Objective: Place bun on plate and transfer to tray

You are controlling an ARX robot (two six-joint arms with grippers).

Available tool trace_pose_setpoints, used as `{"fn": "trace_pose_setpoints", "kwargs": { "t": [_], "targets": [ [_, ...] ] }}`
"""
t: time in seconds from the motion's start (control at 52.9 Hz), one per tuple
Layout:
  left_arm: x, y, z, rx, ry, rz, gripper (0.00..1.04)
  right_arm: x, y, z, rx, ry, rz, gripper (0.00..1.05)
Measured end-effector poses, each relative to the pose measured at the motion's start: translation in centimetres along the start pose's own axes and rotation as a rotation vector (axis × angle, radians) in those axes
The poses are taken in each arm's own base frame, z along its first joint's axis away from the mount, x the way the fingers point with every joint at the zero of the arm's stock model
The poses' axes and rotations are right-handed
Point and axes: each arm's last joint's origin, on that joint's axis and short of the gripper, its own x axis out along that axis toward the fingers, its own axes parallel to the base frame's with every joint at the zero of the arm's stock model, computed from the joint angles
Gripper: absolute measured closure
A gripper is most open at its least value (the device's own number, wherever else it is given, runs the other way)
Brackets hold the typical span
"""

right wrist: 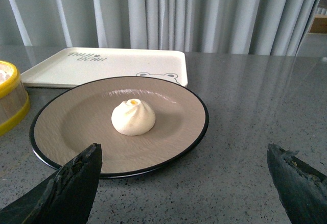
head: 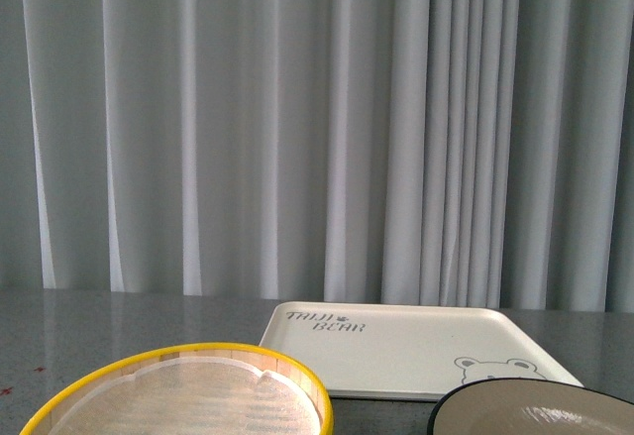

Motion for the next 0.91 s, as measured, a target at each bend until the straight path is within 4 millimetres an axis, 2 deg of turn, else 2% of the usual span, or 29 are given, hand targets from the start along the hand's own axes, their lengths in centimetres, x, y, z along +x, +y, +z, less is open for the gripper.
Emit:
{"fn": "trace_pose_setpoints", "kwargs": {
  "t": [0.34, 0.511, 0.813, 0.851, 0.908],
  "targets": [
    [-0.48, 0.0, 0.12, -0.001, -0.026, 0.001, 1.0, 0.0, 0.0, 0.0, 0.0, 0.0, 0.0, 0.09],
    [-0.48, 0.0, 0.12, 0.0, -0.026, 0.001, 0.65, 0.0, 0.0, 0.0, 0.0, 0.0, -0.001, 0.09],
    [-0.48, 0.0, 0.12, 0.0, -0.026, 0.001, 0.17, 0.0, 0.0, 0.0, 0.0, 0.0, 0.0, 0.09],
    [-0.48, 0.0, 0.12, 0.0, -0.026, 0.001, 0.08, 0.0, 0.0, 0.0, 0.0, 0.0, 0.0, 0.09],
    [-0.48, 0.0, 0.12, 0.002, -0.026, 0.001, 0.05, 0.0, 0.0, 0.0, 0.0, 0.0, 0.0, 0.09]
  ]
}}
